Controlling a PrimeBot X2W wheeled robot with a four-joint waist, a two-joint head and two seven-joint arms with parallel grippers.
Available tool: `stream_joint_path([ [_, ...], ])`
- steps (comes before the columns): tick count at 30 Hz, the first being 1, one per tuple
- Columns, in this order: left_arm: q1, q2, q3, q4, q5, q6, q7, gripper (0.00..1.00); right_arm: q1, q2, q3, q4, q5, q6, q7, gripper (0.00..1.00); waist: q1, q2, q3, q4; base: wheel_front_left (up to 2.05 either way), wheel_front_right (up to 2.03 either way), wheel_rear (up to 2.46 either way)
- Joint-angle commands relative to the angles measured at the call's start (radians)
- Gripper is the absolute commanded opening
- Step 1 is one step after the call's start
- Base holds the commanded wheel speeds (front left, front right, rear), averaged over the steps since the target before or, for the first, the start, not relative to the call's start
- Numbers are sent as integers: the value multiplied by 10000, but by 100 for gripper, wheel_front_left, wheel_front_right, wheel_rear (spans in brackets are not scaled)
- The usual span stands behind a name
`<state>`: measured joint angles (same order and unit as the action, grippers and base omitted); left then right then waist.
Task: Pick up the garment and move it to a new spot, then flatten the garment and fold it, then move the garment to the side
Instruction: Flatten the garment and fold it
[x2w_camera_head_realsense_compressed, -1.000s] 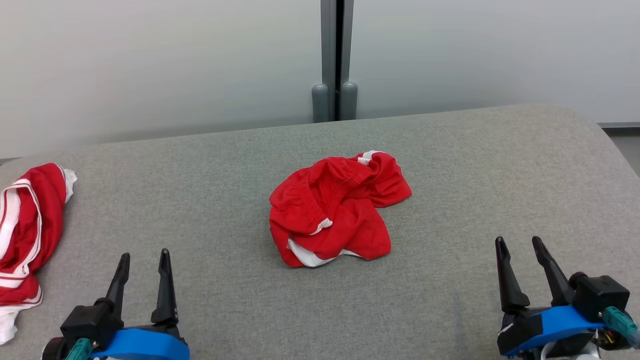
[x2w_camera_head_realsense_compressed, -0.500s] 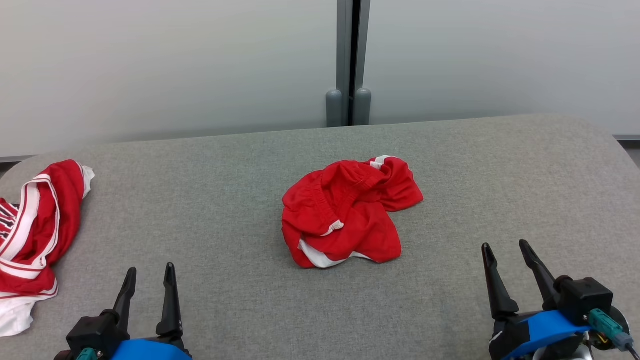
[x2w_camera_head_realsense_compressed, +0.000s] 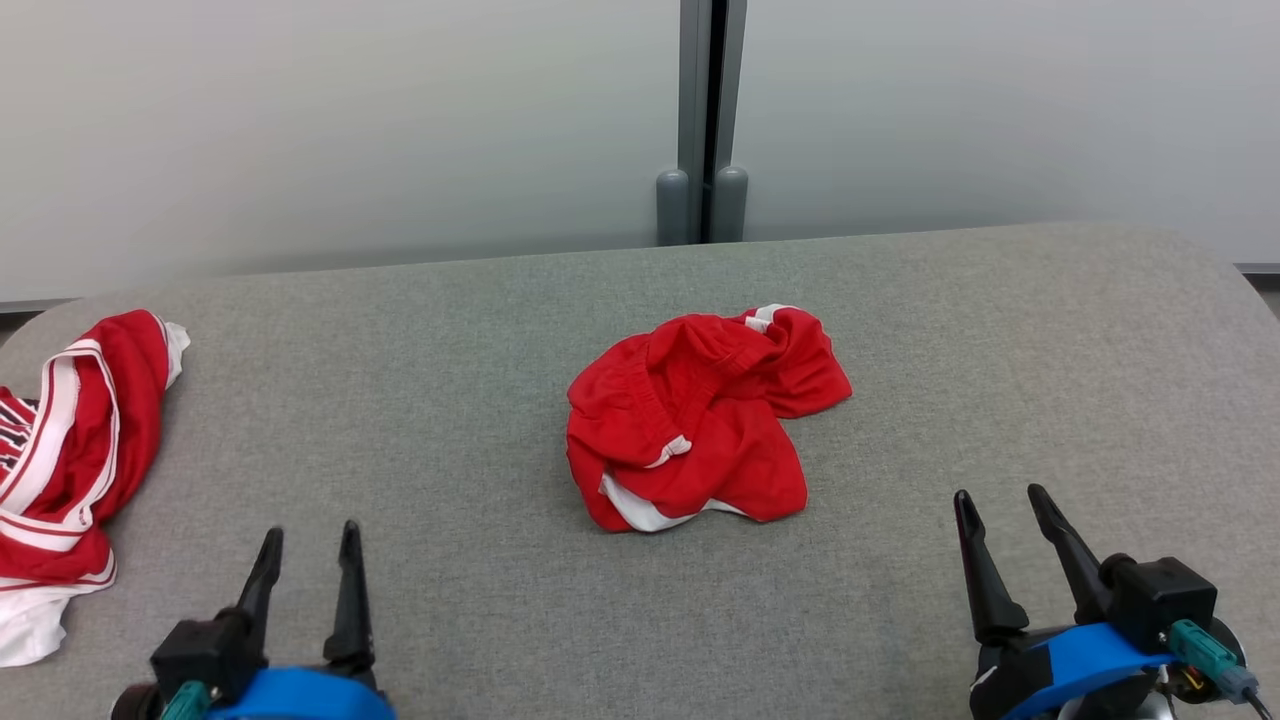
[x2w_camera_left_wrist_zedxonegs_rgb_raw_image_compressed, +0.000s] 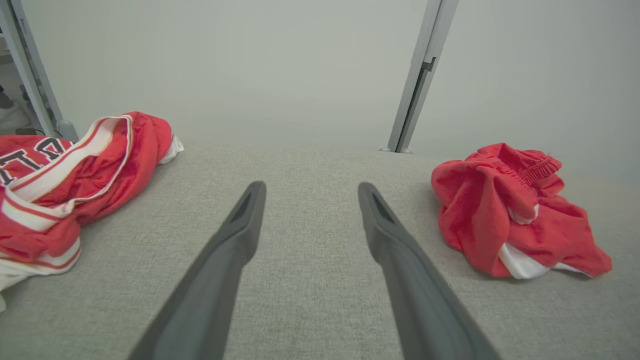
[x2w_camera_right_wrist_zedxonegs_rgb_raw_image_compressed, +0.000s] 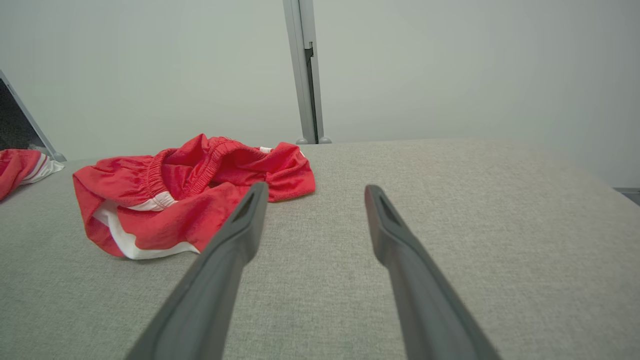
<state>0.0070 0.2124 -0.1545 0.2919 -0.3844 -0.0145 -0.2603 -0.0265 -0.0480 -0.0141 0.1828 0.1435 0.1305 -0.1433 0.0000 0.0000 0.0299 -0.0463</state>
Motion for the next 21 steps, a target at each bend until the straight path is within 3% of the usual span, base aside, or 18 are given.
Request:
stream_joint_path([
  [1,-389,2,-110,-43,104,-8,19,100,47,-42,27,27,46,5,-65,100,0,0,19,-9,0,0,0],
  [5,-1326,-43,-851,-227,516,-363,574,100,-125,-42,125,-15,68,5,-58,100,0,0,237,-67,0,0,0],
  [12,-3680,-321,-2914,-41,1052,-1031,2739,100,-469,-42,492,71,196,5,-180,100,0,0,847,-407,0,0,0],
  [17,-4963,-452,-4239,792,1164,-1159,3830,100,-766,-46,845,249,399,5,-345,100,0,0,1265,-806,0,0,0],
  [21,-5675,-187,-4991,1819,1458,-1145,4554,100,-1025,-43,1154,406,579,5,-483,100,0,0,1577,-1215,0,0,0],
])
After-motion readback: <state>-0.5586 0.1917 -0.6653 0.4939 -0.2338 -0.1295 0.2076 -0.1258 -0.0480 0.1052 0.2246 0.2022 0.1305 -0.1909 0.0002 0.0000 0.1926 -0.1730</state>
